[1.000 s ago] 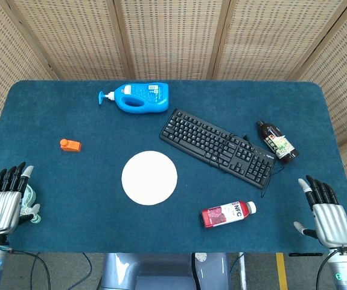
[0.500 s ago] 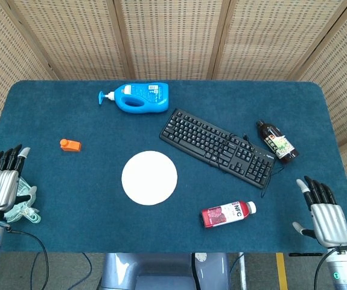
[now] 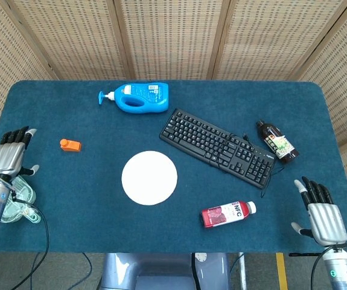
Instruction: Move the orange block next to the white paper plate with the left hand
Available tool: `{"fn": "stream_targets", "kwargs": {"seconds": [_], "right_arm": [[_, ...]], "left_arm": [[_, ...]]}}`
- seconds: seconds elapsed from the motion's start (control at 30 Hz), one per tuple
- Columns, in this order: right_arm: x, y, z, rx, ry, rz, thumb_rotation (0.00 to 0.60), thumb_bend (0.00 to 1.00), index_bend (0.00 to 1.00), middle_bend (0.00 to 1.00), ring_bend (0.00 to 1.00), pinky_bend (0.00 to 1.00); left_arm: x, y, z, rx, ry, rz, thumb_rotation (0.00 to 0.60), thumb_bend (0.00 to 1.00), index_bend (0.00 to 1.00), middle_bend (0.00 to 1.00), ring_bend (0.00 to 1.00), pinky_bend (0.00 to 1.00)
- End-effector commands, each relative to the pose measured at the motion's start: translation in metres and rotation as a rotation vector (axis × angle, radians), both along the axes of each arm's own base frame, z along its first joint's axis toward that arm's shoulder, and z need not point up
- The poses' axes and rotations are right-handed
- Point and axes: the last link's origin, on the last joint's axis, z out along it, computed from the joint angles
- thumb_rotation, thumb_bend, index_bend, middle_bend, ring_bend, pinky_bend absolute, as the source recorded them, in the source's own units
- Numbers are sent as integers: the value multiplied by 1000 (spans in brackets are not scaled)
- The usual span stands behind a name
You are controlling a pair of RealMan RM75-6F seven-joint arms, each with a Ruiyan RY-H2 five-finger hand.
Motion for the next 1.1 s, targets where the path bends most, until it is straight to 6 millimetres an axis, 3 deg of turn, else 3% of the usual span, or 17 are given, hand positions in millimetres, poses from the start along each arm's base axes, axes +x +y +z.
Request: {"fn": "stream_targets", "kwargs": {"seconds": [0.03,0.53,1.1], "right_arm": [[-1,0,-1,1,3,-2,600,0,49,0,0,61],[-8,-6,-4,14,9,-33,600,0,49,0,0,61],[-20,-15,-7,20,25,-82,600,0,51,0,0,62]], "left_arm": [[0,19,-13,-37,11,21,600,285,145,0,0,0],[-18,58,-40,-69,40,121,600,294,235,0,0,0],[-12,87,-75,-101,70,113,600,305,264,0,0,0]]}}
